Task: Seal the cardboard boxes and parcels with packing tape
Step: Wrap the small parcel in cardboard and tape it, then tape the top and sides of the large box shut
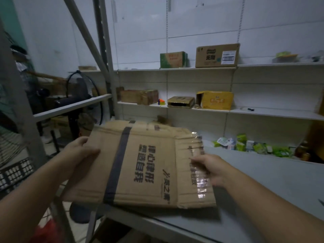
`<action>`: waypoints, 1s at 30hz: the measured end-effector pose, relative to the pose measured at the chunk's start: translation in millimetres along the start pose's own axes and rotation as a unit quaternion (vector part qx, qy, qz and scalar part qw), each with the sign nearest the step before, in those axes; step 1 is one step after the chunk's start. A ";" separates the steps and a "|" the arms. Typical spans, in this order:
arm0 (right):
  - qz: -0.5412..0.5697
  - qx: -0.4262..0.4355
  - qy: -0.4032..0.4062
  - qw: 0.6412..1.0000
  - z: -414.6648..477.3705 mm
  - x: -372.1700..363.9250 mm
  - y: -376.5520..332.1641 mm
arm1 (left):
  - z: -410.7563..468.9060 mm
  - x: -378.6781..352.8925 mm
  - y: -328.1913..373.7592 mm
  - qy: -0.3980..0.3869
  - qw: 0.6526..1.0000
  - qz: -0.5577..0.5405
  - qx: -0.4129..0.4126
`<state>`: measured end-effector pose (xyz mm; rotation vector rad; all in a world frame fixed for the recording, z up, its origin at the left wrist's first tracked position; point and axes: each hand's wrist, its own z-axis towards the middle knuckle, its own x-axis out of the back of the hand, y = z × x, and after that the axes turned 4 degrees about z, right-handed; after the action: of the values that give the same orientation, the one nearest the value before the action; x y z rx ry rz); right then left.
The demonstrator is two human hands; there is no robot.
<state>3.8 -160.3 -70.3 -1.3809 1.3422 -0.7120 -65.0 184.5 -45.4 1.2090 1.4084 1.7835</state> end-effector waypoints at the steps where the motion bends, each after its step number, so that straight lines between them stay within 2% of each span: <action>1: -0.005 -0.001 -0.008 1.000 -5.3 2.0 -5.1 | -5.5 0.9 9.4 -0.010 0.999 -0.032 -0.015; 3: 0.001 0.043 -0.006 0.999 -14.4 8.0 -14.5 | -20.4 3.5 30.6 -0.047 0.995 -0.082 -0.040; 7: 0.031 0.193 0.024 0.980 -29.8 30.0 -32.0 | -35.2 2.9 50.2 -0.151 0.975 -0.152 -0.063; 13: 0.048 0.253 0.065 0.964 -53.4 70.3 -64.4 | -57.3 -39.2 61.1 -0.235 0.965 -0.112 -0.023; 17: 0.020 0.280 0.093 0.955 -62.1 102.8 -69.7 | -64.6 -66.9 57.8 -0.261 0.956 -0.135 -0.003; 19: -0.041 0.290 0.128 0.948 -59.5 116.3 -66.0 | -69.5 -84.6 50.2 -0.280 0.947 -0.157 0.028; 20: -0.115 0.295 0.156 0.936 -55.7 125.5 -63.4 | -72.2 -93.7 45.4 -0.284 0.943 -0.168 0.044; 22: -0.294 0.275 0.219 0.889 -47.5 141.4 -57.2 | -80.1 -114.9 34.9 -0.291 0.938 -0.176 0.068; 23: -0.351 0.254 0.247 0.867 -44.3 148.3 -53.6 | -83.5 -126.6 27.0 -0.294 0.935 -0.182 0.077; 26: -0.410 0.197 0.294 0.841 -39.3 163.4 -45.4 | -99.0 -157.0 10.1 -0.303 0.924 -0.213 0.096; 28: -0.475 0.140 0.327 0.805 -39.6 171.8 -40.9 | -108.9 -175.7 4.1 -0.309 0.918 -0.226 0.102; 30: -0.491 0.137 0.346 0.787 -49.5 169.1 -39.1 | -118.4 -193.5 1.9 -0.323 0.911 -0.240 0.092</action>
<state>4.9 -340.5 -60.1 -1.5949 0.8519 -2.1975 -86.1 -32.6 -107.7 1.2470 1.3223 0.8182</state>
